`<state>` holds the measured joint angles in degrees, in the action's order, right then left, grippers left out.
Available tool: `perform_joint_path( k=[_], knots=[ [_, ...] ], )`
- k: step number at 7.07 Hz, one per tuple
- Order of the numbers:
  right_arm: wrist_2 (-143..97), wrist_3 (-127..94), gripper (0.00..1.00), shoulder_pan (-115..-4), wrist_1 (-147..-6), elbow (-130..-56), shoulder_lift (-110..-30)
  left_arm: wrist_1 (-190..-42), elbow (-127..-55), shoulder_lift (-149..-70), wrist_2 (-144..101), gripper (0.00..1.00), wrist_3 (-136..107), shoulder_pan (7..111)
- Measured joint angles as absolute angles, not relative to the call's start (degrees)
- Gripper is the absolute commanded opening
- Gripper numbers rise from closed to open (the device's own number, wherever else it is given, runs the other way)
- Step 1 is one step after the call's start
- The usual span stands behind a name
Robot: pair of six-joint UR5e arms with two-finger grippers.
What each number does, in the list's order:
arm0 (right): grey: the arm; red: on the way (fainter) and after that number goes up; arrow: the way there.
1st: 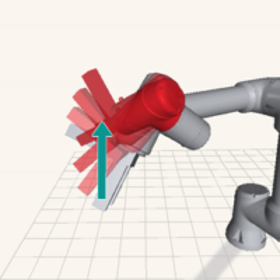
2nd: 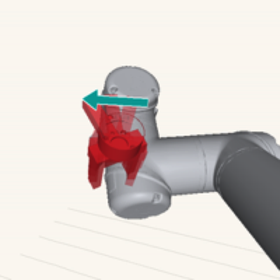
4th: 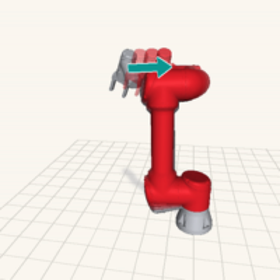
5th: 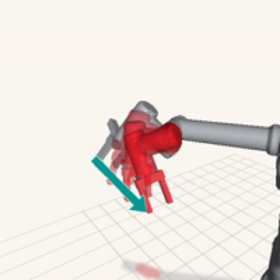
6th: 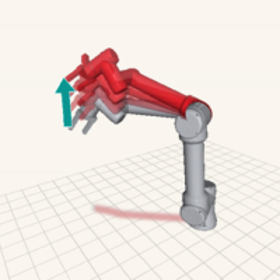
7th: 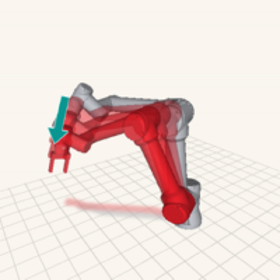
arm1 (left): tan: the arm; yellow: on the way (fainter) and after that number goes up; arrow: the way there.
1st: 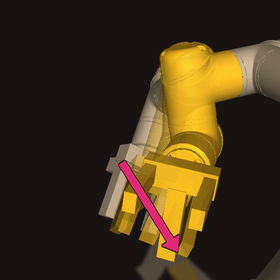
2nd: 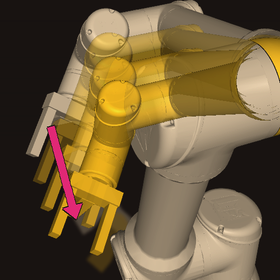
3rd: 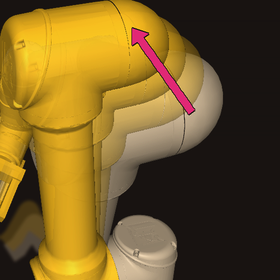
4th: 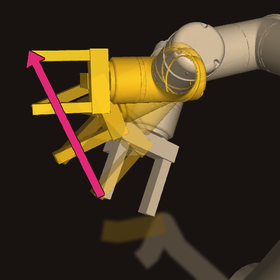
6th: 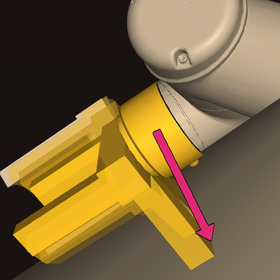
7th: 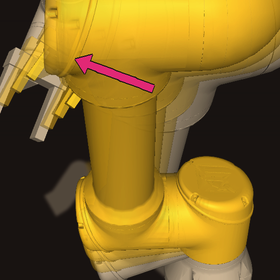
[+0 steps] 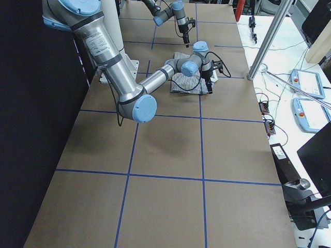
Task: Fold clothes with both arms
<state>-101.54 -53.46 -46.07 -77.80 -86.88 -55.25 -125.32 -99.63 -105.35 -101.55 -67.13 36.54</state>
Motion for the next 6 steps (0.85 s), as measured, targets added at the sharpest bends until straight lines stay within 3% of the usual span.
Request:
perform_joint_path(
  k=[5, 6],
  knots=[
    [-101.49, -53.61, 1.0, -46.14, -77.72, -87.01, -55.94, -128.34, -99.1, -103.93, -99.7, 0.43, -73.69, 30.53],
    [-101.46, -53.61, 1.0, -46.14, -77.76, -87.01, -55.99, -128.33, -99.07, -104.03, -99.51, 0.34, -73.72, 29.89]
  ],
)
